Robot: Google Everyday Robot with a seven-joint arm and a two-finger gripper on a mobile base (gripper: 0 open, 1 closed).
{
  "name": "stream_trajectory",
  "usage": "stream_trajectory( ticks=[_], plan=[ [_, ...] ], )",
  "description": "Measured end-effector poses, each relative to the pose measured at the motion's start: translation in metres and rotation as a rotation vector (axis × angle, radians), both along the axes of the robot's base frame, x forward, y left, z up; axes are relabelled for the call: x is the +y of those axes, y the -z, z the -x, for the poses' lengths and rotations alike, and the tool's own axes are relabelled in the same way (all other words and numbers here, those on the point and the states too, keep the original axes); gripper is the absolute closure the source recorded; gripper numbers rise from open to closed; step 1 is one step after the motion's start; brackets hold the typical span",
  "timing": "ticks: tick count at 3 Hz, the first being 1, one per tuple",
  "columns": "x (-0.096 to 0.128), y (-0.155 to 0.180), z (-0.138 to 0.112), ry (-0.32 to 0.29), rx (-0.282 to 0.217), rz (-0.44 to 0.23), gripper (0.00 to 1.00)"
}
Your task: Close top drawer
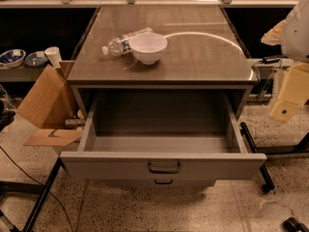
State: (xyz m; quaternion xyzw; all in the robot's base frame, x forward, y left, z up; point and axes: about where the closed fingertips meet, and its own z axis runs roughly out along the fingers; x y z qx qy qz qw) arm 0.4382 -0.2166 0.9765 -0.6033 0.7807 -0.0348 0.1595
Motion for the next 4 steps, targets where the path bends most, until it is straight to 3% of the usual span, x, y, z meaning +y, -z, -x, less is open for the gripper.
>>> stream_trajectory(
  ticks=[2,4],
  plan=[
    [0.005,-0.002,0.001,-0.025,-0.003,0.015,0.00],
    [0.016,0.025,0.010,-0.079,0.022,0.021,0.00]
  ],
)
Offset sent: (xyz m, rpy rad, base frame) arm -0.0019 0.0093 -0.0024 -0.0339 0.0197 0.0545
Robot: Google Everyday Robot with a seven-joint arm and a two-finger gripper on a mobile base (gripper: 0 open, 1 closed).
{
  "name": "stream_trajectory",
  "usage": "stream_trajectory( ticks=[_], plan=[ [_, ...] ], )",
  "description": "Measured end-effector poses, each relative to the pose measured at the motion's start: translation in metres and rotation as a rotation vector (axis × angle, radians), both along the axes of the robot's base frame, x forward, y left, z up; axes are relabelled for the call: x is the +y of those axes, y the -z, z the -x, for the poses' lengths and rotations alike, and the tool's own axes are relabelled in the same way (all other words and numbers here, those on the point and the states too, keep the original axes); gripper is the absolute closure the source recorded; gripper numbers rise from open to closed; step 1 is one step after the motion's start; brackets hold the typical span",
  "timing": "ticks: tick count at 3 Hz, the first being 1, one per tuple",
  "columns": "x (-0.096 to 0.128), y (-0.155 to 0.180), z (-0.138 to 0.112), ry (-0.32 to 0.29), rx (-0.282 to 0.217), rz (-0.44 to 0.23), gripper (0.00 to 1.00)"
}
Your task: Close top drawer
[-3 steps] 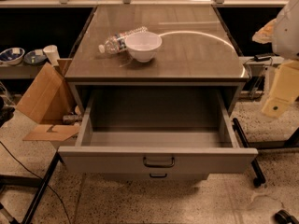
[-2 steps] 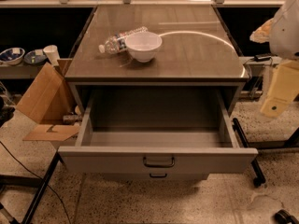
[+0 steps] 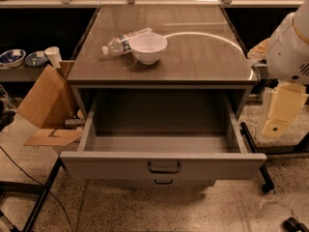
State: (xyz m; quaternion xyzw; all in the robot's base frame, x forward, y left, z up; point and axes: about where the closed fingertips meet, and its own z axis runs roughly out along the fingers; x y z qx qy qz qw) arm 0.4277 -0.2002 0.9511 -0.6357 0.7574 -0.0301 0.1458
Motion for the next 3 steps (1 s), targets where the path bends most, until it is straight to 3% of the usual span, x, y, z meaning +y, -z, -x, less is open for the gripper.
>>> stream_trajectory(
  ticks=[2,3],
  plan=[
    [0.005,0.078,0.025,0.001,0.059,-0.092,0.00],
    [0.010,0.136,0.036,0.029,0.115,-0.150,0.01]
  ],
)
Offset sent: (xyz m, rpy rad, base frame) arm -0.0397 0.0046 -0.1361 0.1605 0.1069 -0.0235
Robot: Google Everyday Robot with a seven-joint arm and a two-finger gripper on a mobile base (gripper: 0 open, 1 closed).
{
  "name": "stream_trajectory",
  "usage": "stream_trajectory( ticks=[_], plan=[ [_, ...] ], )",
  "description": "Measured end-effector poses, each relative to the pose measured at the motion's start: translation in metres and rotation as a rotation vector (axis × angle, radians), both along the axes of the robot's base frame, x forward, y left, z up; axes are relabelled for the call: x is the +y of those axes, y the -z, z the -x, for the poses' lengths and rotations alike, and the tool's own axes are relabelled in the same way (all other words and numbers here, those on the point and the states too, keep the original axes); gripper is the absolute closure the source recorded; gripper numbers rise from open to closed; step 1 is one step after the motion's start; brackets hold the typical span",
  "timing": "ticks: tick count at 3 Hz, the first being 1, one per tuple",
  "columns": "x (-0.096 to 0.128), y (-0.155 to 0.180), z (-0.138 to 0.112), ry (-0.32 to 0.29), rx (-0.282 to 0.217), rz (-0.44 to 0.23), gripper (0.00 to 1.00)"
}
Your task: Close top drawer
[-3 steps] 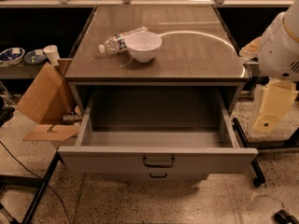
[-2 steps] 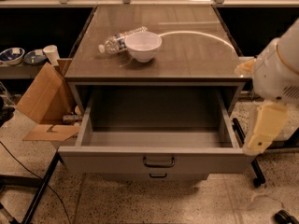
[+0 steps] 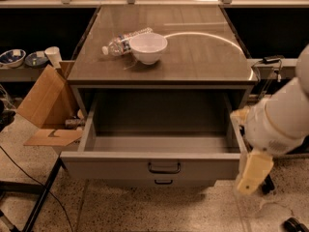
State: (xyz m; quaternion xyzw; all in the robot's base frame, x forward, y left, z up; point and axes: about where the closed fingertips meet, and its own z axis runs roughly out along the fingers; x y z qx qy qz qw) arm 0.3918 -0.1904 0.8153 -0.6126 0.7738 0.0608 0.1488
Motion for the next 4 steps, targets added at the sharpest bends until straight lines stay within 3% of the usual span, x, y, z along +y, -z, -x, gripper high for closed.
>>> stream_trajectory(
  ticks=[2,4],
  plan=[
    [0.009,0.078,0.014,0.001,0.090,-0.065,0.46],
    [0.014,0.122,0.017,-0.009,0.136,-0.097,0.92]
  ],
)
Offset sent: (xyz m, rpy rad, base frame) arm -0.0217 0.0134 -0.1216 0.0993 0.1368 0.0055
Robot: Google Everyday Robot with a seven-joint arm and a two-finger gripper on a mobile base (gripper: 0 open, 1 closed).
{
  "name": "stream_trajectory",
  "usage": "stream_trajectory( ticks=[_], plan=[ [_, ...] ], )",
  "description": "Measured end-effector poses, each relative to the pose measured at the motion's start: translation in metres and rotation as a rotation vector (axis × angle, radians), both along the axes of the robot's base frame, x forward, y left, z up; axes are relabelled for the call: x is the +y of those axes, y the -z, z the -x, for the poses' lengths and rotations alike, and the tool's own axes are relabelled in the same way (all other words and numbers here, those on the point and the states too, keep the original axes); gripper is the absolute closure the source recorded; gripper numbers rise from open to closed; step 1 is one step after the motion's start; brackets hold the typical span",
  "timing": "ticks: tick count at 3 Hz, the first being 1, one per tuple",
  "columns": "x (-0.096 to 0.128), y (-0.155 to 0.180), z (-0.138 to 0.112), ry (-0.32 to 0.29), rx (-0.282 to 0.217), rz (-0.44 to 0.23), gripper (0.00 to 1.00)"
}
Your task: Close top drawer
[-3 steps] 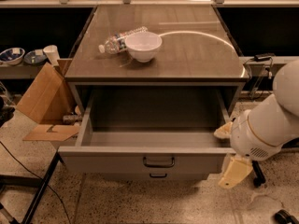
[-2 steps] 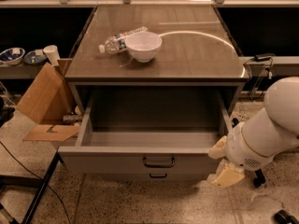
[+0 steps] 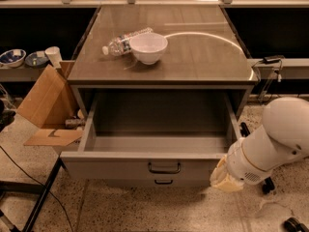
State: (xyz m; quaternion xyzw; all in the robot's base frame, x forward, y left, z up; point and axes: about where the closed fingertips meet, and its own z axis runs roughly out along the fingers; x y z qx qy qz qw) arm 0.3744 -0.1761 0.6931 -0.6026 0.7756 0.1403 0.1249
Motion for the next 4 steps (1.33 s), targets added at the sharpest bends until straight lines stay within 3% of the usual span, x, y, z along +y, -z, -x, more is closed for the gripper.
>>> stream_trajectory(
  ticks=[1,3,4],
  plan=[
    [0.004,0.020,-0.014,0.001,-0.007,0.009,1.00],
    [0.014,0.042,-0.047,0.008,-0.033,0.020,1.00],
    [0.022,0.034,-0.078,0.015,-0.076,0.039,1.00]
  ],
)
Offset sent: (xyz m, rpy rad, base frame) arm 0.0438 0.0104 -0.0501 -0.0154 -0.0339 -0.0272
